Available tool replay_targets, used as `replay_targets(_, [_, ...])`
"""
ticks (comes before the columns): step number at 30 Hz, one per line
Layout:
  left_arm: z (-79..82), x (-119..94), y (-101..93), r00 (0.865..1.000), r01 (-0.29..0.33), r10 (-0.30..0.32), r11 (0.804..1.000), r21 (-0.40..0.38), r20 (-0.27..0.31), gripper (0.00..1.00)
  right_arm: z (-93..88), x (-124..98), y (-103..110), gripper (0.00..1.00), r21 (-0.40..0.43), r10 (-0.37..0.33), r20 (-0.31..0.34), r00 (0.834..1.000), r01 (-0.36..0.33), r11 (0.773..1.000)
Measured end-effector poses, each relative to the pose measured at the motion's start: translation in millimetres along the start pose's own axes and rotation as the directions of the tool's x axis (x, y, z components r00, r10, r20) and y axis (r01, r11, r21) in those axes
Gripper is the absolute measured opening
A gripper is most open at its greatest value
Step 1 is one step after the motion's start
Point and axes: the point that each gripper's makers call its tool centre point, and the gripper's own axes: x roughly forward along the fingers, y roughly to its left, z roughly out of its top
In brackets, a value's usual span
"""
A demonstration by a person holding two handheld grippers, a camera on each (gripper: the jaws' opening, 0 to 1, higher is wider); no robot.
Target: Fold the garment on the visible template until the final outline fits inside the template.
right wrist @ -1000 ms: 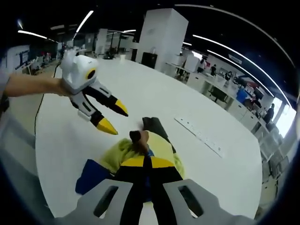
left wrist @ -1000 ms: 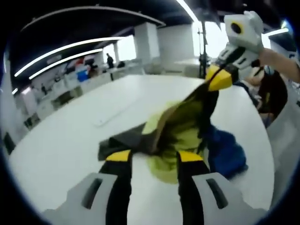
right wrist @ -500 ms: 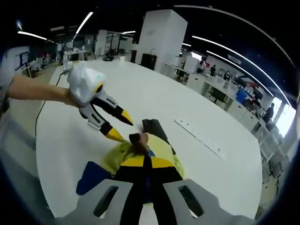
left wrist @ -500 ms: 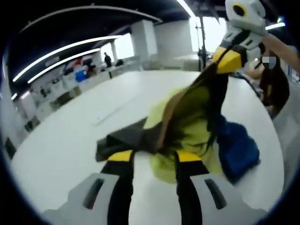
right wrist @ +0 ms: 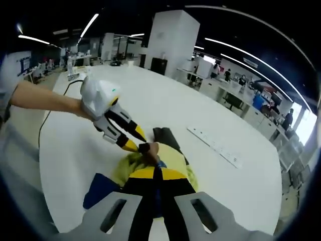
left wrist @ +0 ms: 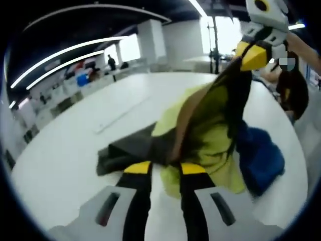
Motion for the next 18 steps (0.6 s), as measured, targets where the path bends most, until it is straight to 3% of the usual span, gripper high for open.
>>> replay_targets(13, [4.3, 8, -7.3, 1.000, 0.024, -0.025, 0.997, 0.078, 0.019, 0.16, -1.4, 3, -1, 0.02, 0.015, -0.004, 0.004, 1.000, 0.004, 1.000])
replay_targets(18, [3.9, 12, -4.9, 0.999, 0.034, -0.033, 0.993, 0.109, -0.003, 0.14, -3.5, 3, -1, 0.02, 0.020, -0.002, 0.003, 1.000, 0.002, 1.000])
